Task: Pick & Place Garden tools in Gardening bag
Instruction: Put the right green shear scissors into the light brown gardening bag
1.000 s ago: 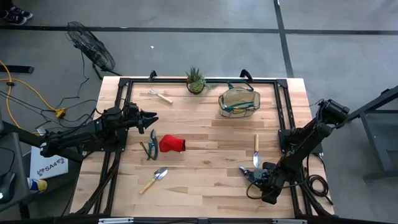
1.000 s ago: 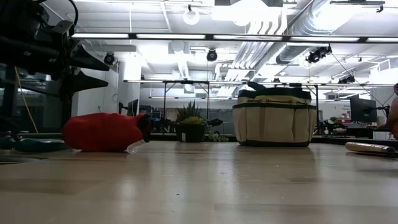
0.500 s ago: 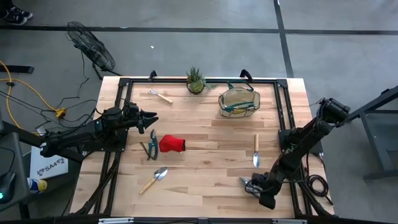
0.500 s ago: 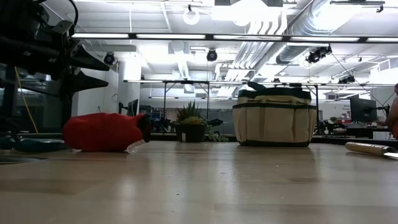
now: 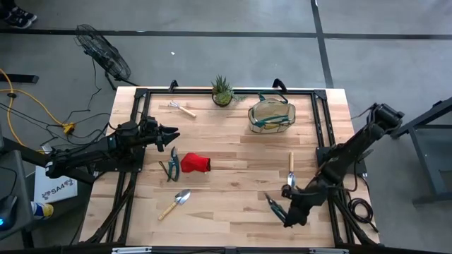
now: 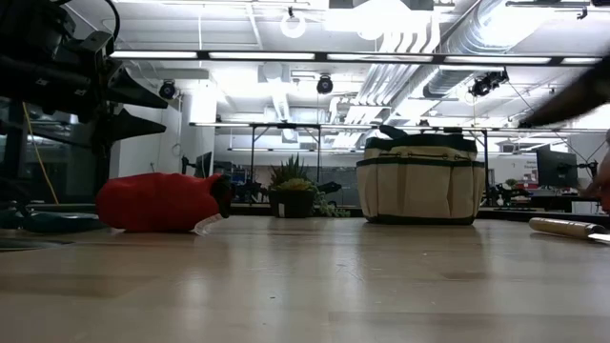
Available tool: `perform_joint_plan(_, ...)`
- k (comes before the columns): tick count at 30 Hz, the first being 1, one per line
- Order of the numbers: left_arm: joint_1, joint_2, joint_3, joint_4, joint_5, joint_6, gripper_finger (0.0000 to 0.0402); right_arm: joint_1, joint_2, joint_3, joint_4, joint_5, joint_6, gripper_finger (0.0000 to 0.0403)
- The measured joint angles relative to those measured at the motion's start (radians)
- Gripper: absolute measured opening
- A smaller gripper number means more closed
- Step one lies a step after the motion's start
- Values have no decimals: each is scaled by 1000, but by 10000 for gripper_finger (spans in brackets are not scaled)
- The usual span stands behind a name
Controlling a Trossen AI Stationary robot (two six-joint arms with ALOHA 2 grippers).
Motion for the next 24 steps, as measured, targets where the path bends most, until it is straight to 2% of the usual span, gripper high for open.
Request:
perform_joint_plan(15, 0, 0, 0, 0, 0, 0, 212, -7, -262, 0, 42, 478, -418, 43)
perform_joint_plan(20, 0, 0, 0, 0, -1, 15, 212, -47, -320, 0, 103, 518, -501, 43)
perform_joint_plan(24, 0, 0, 0, 0, -7, 166, 212, -87, -351, 0, 141, 474, -547, 43)
